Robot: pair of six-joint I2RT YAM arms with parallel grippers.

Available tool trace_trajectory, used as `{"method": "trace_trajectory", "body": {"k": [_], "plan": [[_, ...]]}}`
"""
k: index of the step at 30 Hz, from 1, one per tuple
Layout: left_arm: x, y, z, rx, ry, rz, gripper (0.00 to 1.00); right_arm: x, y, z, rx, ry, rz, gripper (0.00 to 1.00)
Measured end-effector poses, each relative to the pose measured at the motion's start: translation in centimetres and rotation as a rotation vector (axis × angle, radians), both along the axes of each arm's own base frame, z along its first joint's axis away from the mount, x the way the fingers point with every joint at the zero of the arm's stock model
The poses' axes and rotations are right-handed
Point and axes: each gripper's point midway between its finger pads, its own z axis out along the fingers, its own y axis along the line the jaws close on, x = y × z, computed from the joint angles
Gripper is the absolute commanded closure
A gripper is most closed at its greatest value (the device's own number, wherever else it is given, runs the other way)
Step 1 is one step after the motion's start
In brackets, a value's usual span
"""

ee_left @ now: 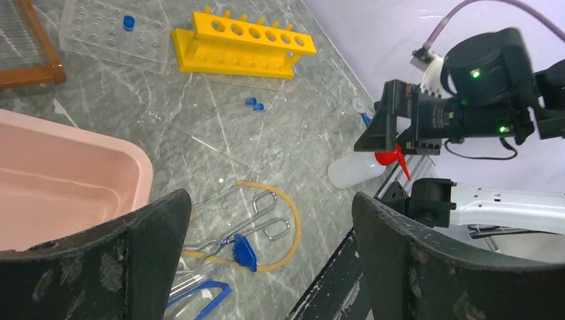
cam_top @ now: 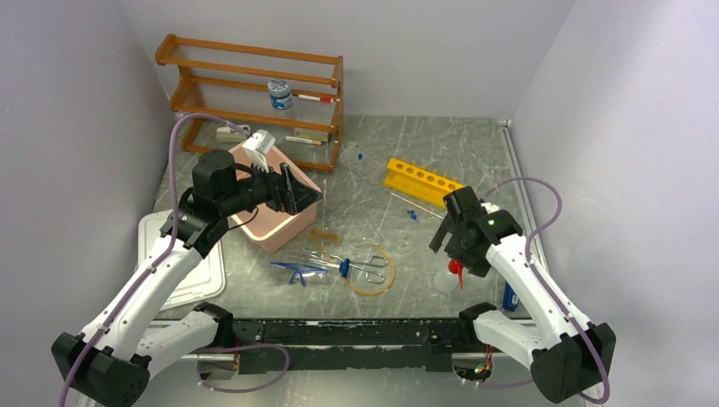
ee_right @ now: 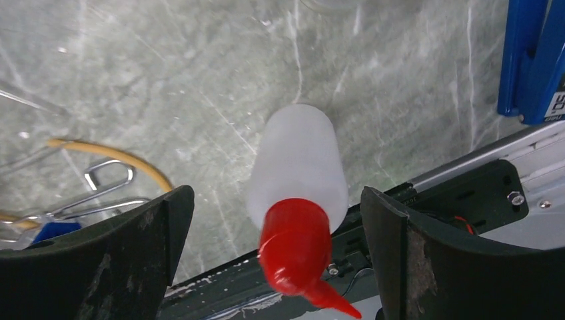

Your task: Organize the chemistry lab equipment

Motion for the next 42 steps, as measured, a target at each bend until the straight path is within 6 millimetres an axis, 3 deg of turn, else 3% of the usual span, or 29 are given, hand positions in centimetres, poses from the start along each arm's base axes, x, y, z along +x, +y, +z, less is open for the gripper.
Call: {"method": "trace_trajectory", "body": {"k": [3,6,12,15,19,26,30,34,37,42], "plan": [[-0.2,-0.3,0.0,0.002,-0.001,-0.005,0.06,-1.2,-0.1,-1.7,0.009,0.030,-0.017,0.04],[-0.1,-0.4,-0.3,0.014,-0.004,-0.007,0.06,-1.8,0.2,-3.2,0.026,0.062,-0.027,0.19],[0.8,0.0,0.0,0.060,-0.035,0.028,0.06,-1.0,1.4,-4.1,0.075,0.063,-0.012,0.45],[0.9,0.1,0.5,0.066,-0.060,0.027,0.06,-0.4,1.8,-4.2,0.083,0.058,0.015,0.47],[0.8,0.0,0.3,0.079,-0.072,0.017,0.06,1.1,3.1,-4.2,0.076,0.062,0.085,0.46],[0.2,-0.6,0.2,0.083,-0.074,-0.011,0.06,4.5,7.3,-4.1,0.055,0.023,0.246,0.43],[-0.3,-1.3,0.1,0.084,-0.072,-0.036,0.05,5.5,8.9,-4.1,0.049,0.012,0.302,0.20],[-0.6,-1.9,-0.2,0.092,-0.068,-0.048,0.03,6.4,9.8,-4.0,0.048,0.004,0.334,0.06],[-0.6,-2.5,-0.6,0.104,-0.061,-0.061,0.03,7.6,10.3,-2.3,0.046,-0.038,0.354,0.05],[-1.1,-3.7,-1.3,0.117,-0.054,-0.088,0.03,10.7,10.4,3.1,0.081,-0.199,0.347,0.06]]}}
